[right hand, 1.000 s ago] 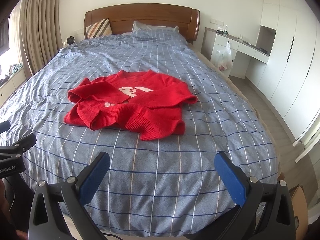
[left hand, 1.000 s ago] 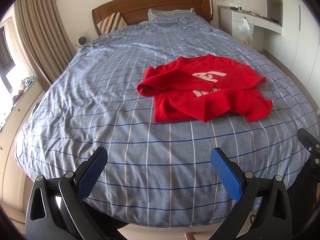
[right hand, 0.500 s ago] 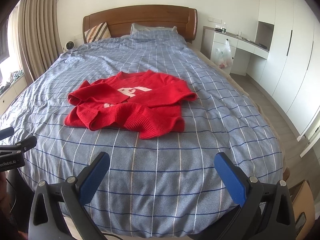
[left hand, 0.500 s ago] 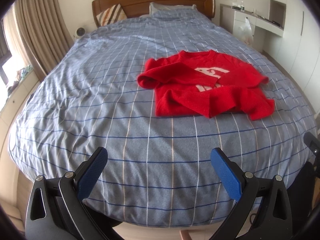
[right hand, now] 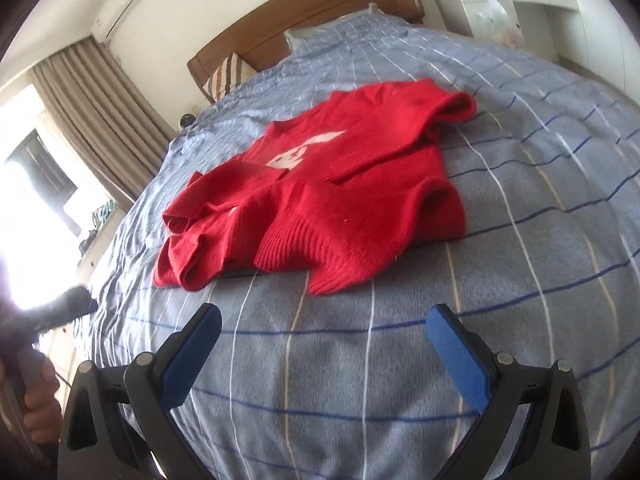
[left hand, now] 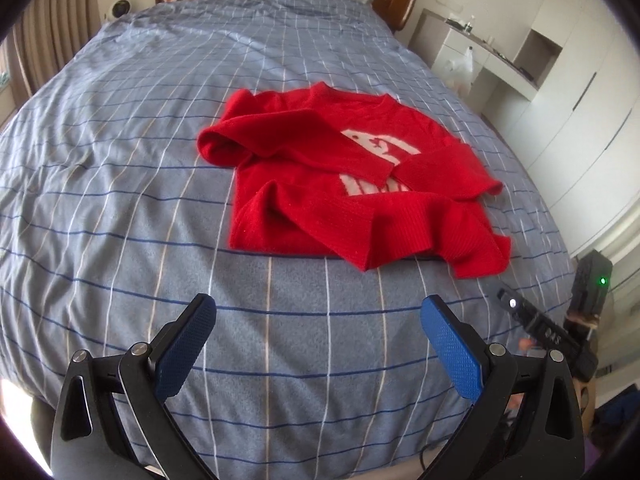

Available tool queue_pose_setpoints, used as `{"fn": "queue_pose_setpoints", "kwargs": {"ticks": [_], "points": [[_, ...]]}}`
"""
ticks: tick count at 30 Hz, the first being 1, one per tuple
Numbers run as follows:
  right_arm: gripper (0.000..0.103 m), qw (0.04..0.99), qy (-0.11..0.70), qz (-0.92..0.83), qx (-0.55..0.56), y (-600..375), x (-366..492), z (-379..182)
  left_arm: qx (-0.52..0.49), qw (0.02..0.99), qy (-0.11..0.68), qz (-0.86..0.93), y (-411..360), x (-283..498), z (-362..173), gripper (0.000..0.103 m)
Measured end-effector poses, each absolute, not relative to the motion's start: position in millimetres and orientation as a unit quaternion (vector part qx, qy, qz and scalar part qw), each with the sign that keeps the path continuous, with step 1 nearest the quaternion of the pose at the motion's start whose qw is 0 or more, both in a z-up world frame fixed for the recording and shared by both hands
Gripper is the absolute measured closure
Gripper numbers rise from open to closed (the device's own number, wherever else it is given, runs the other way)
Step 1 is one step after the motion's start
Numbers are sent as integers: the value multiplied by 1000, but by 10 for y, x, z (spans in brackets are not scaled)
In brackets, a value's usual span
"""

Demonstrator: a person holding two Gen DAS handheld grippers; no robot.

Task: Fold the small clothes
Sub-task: 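Grasp the hem of the red sweater with the right gripper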

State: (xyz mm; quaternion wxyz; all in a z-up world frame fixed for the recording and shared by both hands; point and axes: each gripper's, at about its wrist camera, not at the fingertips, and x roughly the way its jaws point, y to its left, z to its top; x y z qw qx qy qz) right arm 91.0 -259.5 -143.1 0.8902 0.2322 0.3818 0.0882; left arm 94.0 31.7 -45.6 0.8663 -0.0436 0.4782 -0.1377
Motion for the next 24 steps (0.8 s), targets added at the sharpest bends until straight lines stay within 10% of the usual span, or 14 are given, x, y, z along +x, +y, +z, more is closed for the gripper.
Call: {"fn": "queue_pose_setpoints", "kwargs": {"ticks": [4, 6, 13, 24], "points": [[51, 875, 372, 99, 294, -2710, 1180, -1606, -13, 865, 486, -125, 330, 836, -537, 1], [96, 870, 373, 129, 294, -2688, 1159, -1520, 4, 867, 485, -114, 409, 795, -564, 1], [97, 855, 371, 209, 297, -3018, 359, -920, -18, 864, 491, -108, 739, 785, -678, 1], [97, 852, 450, 99, 247, -3163, 215, -1461, -73, 819, 547, -158, 426, 1125, -1111, 1]]}}
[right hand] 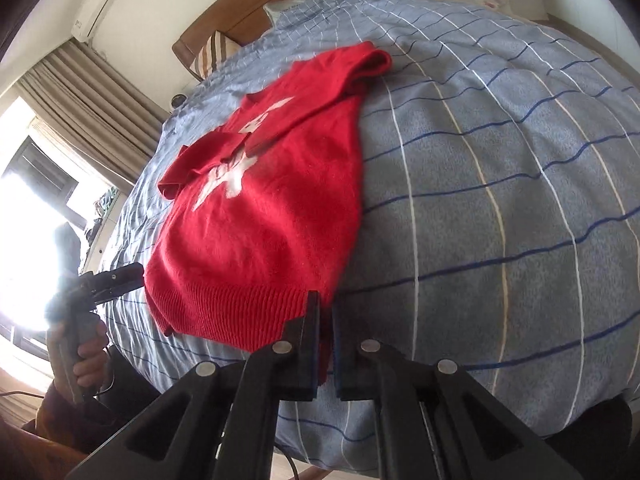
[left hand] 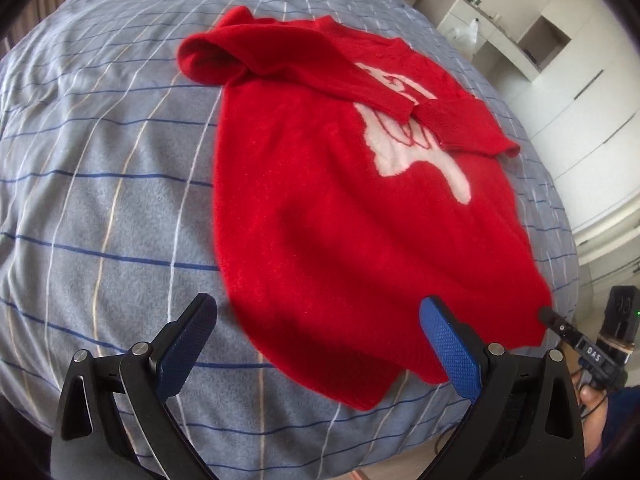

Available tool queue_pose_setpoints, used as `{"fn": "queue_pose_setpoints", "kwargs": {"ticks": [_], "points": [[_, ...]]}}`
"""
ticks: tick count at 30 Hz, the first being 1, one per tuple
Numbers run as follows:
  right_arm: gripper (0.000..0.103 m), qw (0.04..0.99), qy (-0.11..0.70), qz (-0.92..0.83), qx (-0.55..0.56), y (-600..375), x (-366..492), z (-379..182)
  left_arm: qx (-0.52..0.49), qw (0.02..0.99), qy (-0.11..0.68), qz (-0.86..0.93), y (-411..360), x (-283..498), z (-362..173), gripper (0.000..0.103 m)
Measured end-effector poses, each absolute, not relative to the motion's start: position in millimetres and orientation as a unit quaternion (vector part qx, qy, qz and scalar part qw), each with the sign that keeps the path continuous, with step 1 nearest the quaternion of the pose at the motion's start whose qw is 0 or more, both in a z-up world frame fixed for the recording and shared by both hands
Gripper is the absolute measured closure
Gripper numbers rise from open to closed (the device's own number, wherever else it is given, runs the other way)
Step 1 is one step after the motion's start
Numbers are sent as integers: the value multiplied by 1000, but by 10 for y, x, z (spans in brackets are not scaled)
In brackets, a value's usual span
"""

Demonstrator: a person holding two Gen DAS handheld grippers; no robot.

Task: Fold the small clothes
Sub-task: 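Grasp the hem of the red sweater with the right gripper, then grasp the hem with the left gripper while the right gripper pulls the hem taut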

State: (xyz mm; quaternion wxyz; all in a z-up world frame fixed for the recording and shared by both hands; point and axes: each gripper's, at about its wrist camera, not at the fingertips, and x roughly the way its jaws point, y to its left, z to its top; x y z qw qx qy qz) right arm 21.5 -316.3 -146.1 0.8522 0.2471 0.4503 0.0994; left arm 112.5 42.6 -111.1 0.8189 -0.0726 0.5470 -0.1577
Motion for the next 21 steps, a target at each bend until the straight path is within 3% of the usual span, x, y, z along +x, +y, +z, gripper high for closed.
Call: {"fn": "queue_pose_setpoints", "kwargs": {"ticks": [4, 7, 10, 13, 15, 16, 21], "points": [[95, 853, 437, 88, 270, -3262, 174, -1449, -84, 823, 534, -173, 644, 880, -1143, 1], [94, 852, 436, 84, 278, -3325, 189, -1452, -29, 822, 529, -211, 581, 642, -1224, 3], [94, 852, 442, 85, 267, -3298, 227, -1456, 26, 832, 512, -212, 401, 550, -1283, 13], [94, 852, 444, 87, 265, -3253, 246, -1456, 2, 841, 498, -211, 334, 645, -1283, 21], [94, 854, 441, 88, 262, -3206, 247, -1437, -26, 840, 500, -209, 328, 733, -1306, 68], [94, 855, 441, 89, 258, -3195, 243, -1427, -39, 831, 513, -214, 332, 780, -1339, 99], [96, 847, 463, 90, 244, -3217, 234, -1380, -64, 822, 512, -240, 579, 686, -1112, 100]]}}
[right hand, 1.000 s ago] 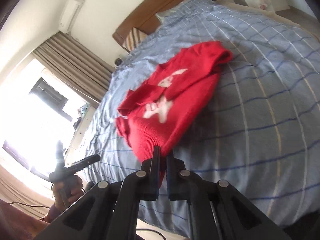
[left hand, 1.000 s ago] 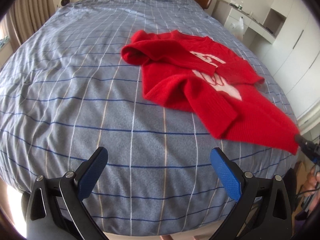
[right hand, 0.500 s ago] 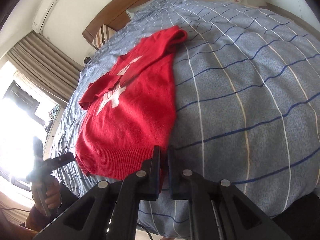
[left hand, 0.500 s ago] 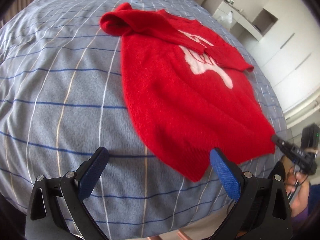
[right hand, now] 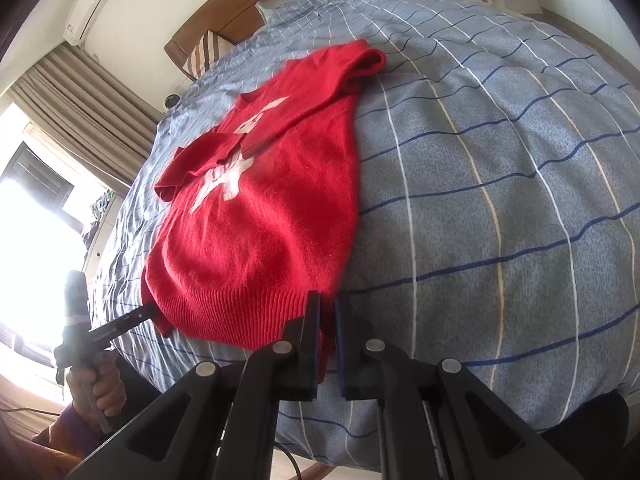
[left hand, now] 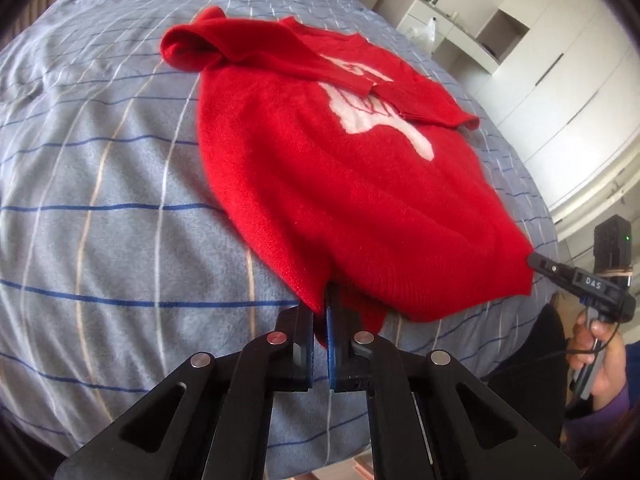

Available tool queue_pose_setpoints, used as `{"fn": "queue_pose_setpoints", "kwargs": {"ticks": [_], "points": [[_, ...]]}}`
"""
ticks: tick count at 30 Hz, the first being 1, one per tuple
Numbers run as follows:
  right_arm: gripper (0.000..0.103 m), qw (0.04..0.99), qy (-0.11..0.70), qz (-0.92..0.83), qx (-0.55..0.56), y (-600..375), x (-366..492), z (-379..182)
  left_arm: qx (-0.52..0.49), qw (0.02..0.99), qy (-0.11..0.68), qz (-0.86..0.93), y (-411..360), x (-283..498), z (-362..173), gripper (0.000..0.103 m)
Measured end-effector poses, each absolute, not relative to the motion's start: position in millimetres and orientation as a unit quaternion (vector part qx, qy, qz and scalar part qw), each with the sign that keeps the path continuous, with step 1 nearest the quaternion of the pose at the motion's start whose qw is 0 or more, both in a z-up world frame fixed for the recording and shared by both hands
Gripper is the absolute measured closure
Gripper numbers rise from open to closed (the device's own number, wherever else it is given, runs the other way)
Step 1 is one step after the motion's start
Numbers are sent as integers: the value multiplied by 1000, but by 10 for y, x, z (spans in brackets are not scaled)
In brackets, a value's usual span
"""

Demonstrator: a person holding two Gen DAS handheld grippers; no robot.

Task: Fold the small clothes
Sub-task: 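Grasp the hem with the left gripper while the right gripper pulls the hem taut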

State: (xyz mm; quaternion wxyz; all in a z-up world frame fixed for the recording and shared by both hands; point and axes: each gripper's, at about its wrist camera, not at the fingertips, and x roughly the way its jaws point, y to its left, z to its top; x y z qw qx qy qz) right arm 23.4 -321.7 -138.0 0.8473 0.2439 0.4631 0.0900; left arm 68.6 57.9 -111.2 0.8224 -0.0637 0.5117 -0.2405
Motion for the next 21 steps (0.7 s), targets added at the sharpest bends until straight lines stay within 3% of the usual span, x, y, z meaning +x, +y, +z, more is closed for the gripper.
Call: {"fn": "queue_pose_setpoints", "kwargs": {"ticks": [5, 13, 17, 19, 21], "points": [[99, 838, 480, 103, 236, -3204, 152, -1181, -5, 825, 513, -239, 839, 499, -838, 100], [103, 815, 549, 34, 185, -3151, 56, -1518, 33, 820, 535, -200, 795, 453, -1209, 101], [103, 821, 515, 36, 243, -3306, -68, -1555, 27, 823, 531, -201, 771, 468, -1223, 101], [97, 838, 485, 52, 244, -3285, -82, -1468, 21, 823, 530, -202, 764, 481, -1220, 101], [69, 843, 471, 79, 249, -3222, -52, -1436, 15, 823, 531, -203, 770, 487, -1227, 101]]}}
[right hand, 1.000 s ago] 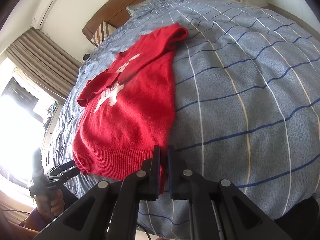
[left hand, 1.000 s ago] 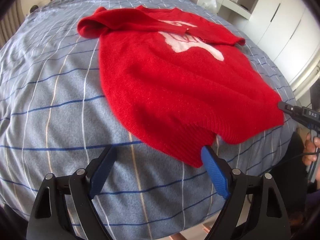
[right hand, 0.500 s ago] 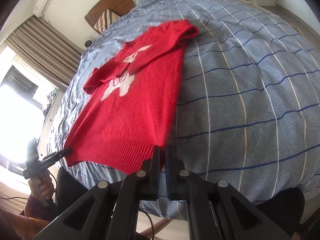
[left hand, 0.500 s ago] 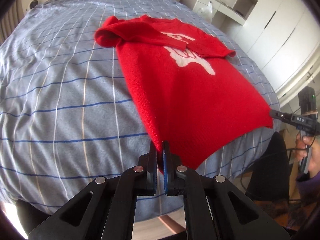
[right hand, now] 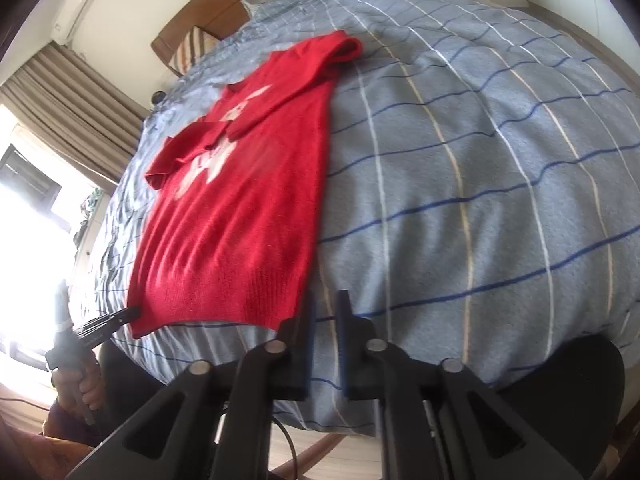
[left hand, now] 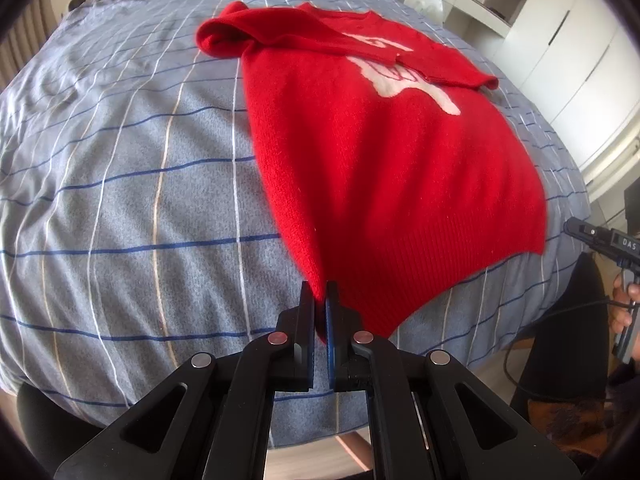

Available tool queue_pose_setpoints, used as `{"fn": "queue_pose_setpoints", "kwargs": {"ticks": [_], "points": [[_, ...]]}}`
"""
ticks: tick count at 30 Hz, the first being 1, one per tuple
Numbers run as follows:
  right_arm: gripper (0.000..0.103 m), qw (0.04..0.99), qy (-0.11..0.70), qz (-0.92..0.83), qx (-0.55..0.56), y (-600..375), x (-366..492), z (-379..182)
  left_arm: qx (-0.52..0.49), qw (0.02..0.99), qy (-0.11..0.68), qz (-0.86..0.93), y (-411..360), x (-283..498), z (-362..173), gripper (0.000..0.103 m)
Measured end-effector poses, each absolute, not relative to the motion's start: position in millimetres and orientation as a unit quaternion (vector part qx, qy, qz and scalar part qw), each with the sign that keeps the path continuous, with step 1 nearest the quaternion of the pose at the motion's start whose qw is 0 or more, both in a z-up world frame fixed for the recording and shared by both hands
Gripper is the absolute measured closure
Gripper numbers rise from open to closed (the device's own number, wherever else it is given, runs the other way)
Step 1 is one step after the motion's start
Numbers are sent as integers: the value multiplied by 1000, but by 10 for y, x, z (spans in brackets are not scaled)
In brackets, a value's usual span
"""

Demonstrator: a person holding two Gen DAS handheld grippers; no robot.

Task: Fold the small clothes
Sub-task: 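Grasp the hem with the left gripper while the right gripper pulls the hem taut, then open both grippers to release the flattened sweater hem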

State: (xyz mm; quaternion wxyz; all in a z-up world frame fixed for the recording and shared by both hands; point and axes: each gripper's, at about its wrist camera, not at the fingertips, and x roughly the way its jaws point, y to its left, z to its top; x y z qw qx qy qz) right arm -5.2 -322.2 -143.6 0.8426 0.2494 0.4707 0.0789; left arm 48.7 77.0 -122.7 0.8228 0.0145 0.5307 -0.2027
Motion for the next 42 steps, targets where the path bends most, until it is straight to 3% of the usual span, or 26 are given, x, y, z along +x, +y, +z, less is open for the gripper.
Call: {"fn": "queue_pose_setpoints", "kwargs": {"ticks": [2, 7, 8, 9, 17, 22, 37, 39, 40, 41, 42], "points": [[62, 839, 466, 101, 261, -3148, 15, -1463, 7, 822, 532, -201, 791, 492, -1239, 101], [64, 814, 513, 128, 242, -2839, 293, -1777, -8, 821, 536, -196, 813, 513, -1260, 101], [96, 813, 521, 121, 231, -2808, 315, -1832, -6, 822, 536, -193, 812, 510, -1262, 101], [100, 813, 527, 107, 222, -2810, 310, -1877, -4, 823, 536, -191, 814, 502, -1257, 101], [100, 823, 539, 55, 171, -2869, -118, -1503, 47, 837, 510, -194, 738, 321, -1072, 101], [100, 806, 565, 22, 176, -2895, 49, -1830, 110, 830, 524, -157, 571, 388, -1438, 101], [98, 803, 550, 7, 231, -2953, 89, -2002, 87, 840, 519, -133, 589, 359, -1560, 98], [90, 799, 550, 9, 241, -3021, 21, -1999, 87, 840, 520, -129, 586, 331, -1540, 92], [86, 796, 553, 10, 245, -3076, -32, -1991, 88, 838, 522, -130, 586, 321, -1524, 82], [78, 792, 558, 11, 250, -3093, -62, -1972, 88, 836, 526, -131, 596, 292, -1502, 60], [72, 787, 562, 14, 252, -3116, -105, -1941, 89, 834, 529, -128, 616, 258, -1469, 45]]}}
